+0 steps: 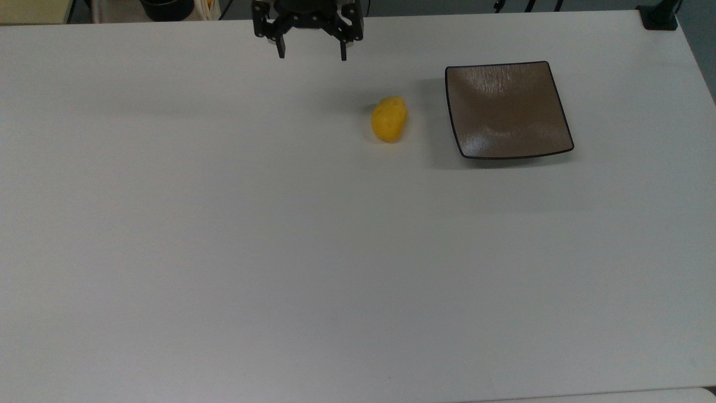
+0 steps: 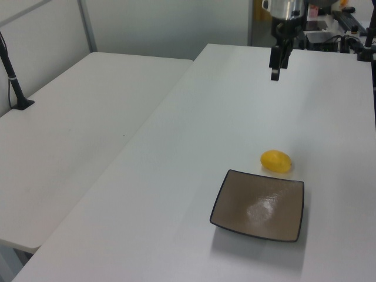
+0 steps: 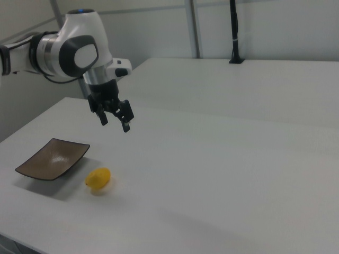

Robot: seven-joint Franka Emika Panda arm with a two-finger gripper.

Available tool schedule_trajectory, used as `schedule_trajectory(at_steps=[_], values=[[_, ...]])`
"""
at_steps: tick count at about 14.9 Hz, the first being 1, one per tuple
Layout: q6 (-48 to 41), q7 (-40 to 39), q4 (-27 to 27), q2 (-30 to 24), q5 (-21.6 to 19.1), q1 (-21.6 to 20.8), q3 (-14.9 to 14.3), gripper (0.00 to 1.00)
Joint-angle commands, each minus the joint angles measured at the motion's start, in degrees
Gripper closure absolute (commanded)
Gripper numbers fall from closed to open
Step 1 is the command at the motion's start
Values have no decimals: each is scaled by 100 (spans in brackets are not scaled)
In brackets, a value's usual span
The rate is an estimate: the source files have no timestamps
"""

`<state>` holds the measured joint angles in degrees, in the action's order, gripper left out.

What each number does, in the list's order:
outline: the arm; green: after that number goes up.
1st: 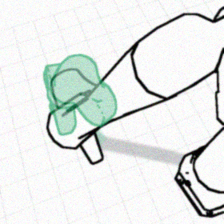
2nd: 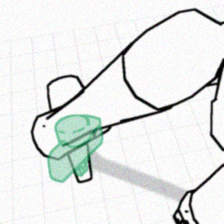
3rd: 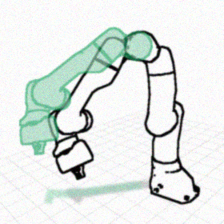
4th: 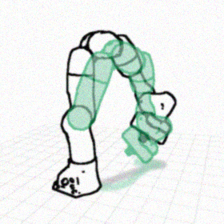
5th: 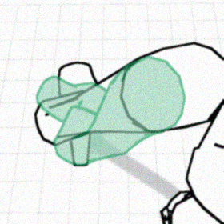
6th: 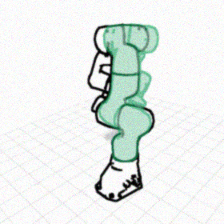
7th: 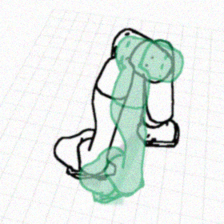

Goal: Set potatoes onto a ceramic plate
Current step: 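Move the gripper down over the yellow potato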

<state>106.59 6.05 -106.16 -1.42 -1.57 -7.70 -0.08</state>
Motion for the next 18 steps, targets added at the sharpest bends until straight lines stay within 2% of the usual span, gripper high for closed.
schedule_trajectory(at_steps=[1, 8, 14, 18], values=[[503, 107, -318, 124, -107, -56, 289, 0], [1231, 721, -599, 555, -133, -82, 922, 0], [1540, 925, -757, 1038, -133, -249, 1080, 0], [1900, 925, -1222, 1118, -63, -381, 1142, 0]])
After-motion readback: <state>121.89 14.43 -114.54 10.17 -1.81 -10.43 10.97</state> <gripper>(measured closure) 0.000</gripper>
